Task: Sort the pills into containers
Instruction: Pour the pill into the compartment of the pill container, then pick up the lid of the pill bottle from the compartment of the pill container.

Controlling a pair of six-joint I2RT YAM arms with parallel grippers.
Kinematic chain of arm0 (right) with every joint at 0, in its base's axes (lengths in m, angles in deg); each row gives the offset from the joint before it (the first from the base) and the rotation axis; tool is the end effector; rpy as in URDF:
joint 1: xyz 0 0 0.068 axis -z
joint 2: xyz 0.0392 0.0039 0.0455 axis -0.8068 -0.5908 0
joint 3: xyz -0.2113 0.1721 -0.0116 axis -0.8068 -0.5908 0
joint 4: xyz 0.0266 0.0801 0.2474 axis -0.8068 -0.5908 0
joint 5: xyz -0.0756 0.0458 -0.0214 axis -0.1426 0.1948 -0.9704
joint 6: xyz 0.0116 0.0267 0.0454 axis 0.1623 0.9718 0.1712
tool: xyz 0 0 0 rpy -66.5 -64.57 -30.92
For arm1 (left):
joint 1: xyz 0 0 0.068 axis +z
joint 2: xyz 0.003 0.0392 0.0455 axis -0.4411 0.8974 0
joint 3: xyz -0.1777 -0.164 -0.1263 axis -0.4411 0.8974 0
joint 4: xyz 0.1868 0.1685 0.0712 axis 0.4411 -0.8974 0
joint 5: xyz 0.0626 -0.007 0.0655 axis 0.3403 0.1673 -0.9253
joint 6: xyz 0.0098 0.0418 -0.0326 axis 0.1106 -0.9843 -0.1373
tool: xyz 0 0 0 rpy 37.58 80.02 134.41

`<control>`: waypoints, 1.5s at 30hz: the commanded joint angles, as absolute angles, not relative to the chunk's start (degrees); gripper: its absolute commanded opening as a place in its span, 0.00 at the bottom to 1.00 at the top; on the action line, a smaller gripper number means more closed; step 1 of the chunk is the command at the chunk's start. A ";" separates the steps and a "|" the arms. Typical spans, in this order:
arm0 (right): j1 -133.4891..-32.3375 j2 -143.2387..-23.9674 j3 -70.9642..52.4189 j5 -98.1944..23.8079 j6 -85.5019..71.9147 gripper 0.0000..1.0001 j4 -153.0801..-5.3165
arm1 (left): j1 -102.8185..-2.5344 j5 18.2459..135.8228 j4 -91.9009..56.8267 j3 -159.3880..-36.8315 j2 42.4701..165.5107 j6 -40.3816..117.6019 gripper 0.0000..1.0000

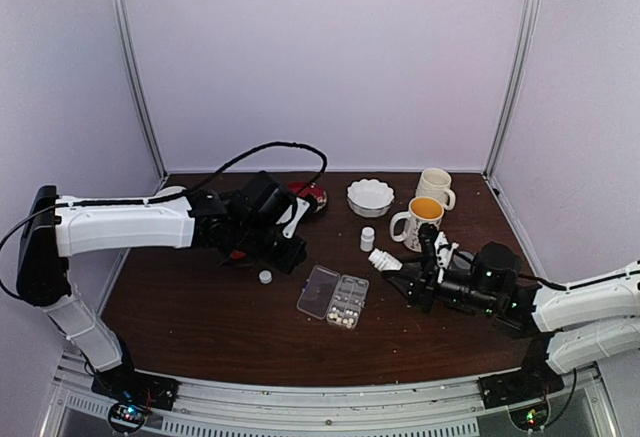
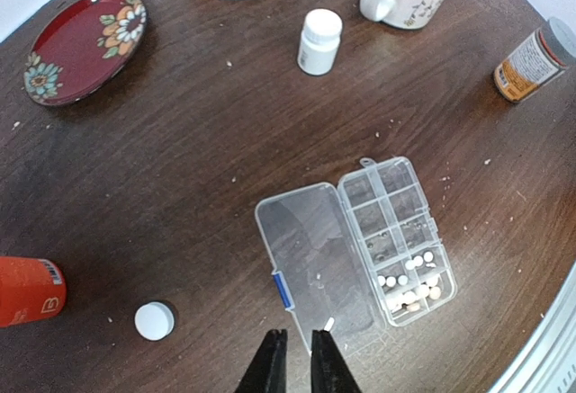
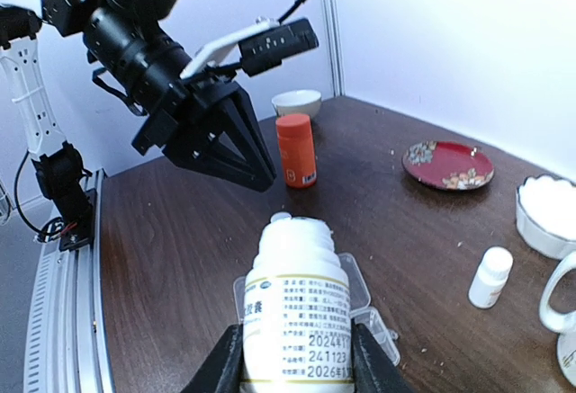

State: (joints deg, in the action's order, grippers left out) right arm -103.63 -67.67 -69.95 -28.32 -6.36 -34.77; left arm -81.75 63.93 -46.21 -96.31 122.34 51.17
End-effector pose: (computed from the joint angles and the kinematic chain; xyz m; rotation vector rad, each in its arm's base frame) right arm 0.1338 0.1743 0.1912 -0.8530 1.5584 0.9779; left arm 0.2040 -0.2922 0.2509 0.6419 2.4234 -0.5041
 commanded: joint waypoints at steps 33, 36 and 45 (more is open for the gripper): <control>-105.90 -43.19 -64.73 -30.95 -25.41 0.00 -19.28 | -69.89 59.78 -51.28 -91.80 129.38 53.23 0.74; -106.49 -42.92 -63.56 -25.45 -26.42 0.00 -20.53 | -69.37 60.99 -49.86 -91.69 130.78 53.01 0.72; -106.61 -41.78 -63.73 -27.53 -28.28 0.00 -24.73 | -68.98 61.76 -49.25 -94.31 134.44 51.65 0.65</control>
